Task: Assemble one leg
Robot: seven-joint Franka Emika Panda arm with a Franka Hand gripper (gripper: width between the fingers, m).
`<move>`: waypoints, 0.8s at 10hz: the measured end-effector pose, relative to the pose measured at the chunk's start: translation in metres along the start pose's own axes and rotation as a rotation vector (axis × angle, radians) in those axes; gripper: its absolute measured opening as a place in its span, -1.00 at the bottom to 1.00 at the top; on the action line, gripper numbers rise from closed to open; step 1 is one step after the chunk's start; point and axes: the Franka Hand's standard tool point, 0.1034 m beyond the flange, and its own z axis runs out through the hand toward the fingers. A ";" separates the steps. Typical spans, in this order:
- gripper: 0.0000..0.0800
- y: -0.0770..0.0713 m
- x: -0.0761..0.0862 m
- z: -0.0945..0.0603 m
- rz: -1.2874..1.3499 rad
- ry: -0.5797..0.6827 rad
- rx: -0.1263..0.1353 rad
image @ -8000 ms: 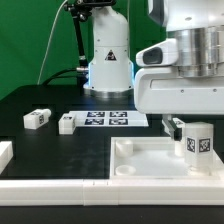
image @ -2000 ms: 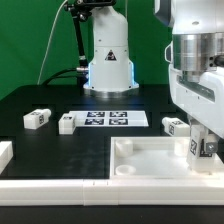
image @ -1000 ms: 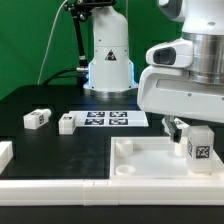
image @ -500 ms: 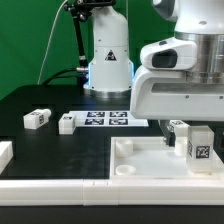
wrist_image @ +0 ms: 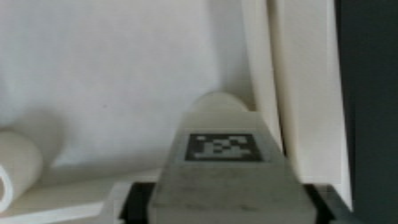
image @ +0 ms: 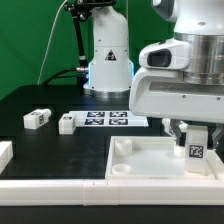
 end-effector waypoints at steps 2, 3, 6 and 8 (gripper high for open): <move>-0.27 0.000 0.002 0.001 0.212 0.013 0.019; -0.27 0.000 0.002 0.001 0.358 0.009 0.031; -0.27 -0.001 0.001 0.002 0.807 0.005 0.042; -0.27 -0.001 0.001 0.002 0.997 0.002 0.042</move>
Offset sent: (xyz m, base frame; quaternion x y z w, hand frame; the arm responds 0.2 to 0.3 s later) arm -0.0071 -0.0122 -0.0018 0.0035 0.0175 0.2855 0.9582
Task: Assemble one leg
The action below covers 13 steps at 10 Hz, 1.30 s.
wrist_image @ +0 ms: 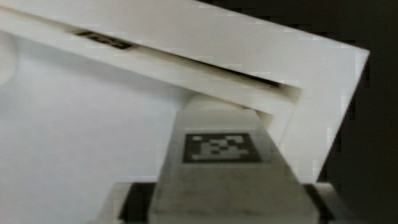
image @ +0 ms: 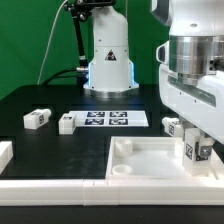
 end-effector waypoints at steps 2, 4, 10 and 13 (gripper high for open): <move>-0.27 0.000 -0.001 0.000 0.114 -0.016 -0.002; -0.27 0.000 -0.001 0.000 0.055 -0.016 -0.001; 0.61 -0.004 -0.007 0.002 -0.678 0.005 0.034; 0.62 -0.005 -0.008 -0.001 -1.040 0.006 0.015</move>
Offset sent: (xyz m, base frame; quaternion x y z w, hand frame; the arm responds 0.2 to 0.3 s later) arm 0.0000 0.0000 0.0000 0.0000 0.0000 -0.0799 0.9968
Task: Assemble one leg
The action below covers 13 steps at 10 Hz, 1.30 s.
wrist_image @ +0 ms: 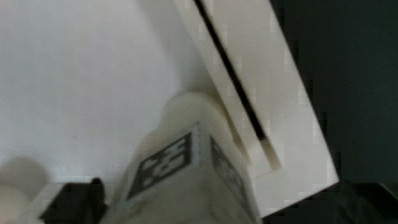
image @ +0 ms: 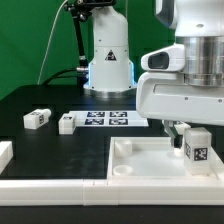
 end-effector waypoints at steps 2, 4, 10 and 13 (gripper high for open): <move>0.62 0.002 0.003 -0.004 -0.232 0.000 -0.011; 0.62 0.006 0.003 -0.005 -0.372 0.001 -0.023; -0.27 0.008 0.004 -0.004 -0.341 0.001 -0.028; -0.27 0.005 0.000 -0.002 0.075 0.001 -0.028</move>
Offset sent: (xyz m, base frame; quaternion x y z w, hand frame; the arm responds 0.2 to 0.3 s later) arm -0.0109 -0.0054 0.0053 -0.0089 -0.0040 -0.2140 0.9768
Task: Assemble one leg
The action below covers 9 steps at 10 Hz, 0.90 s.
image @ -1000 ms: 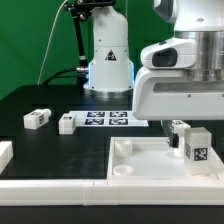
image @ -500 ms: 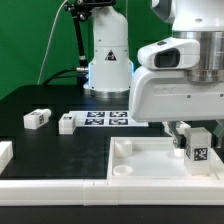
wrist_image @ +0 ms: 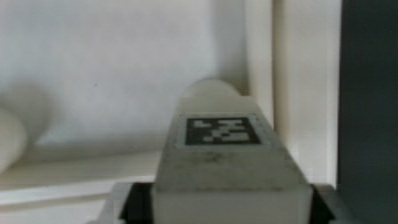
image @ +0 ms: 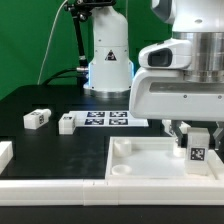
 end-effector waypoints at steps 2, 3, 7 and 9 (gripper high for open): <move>-0.27 -0.001 -0.002 0.000 0.244 -0.001 -0.002; -0.27 -0.001 -0.001 0.000 0.387 -0.002 -0.002; -0.27 0.001 -0.001 0.001 0.912 -0.004 -0.004; -0.27 0.002 -0.001 0.001 1.138 -0.025 0.002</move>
Offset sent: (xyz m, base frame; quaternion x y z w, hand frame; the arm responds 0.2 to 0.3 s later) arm -0.0018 -0.0002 0.0036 -0.0227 -0.0062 0.2595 0.9655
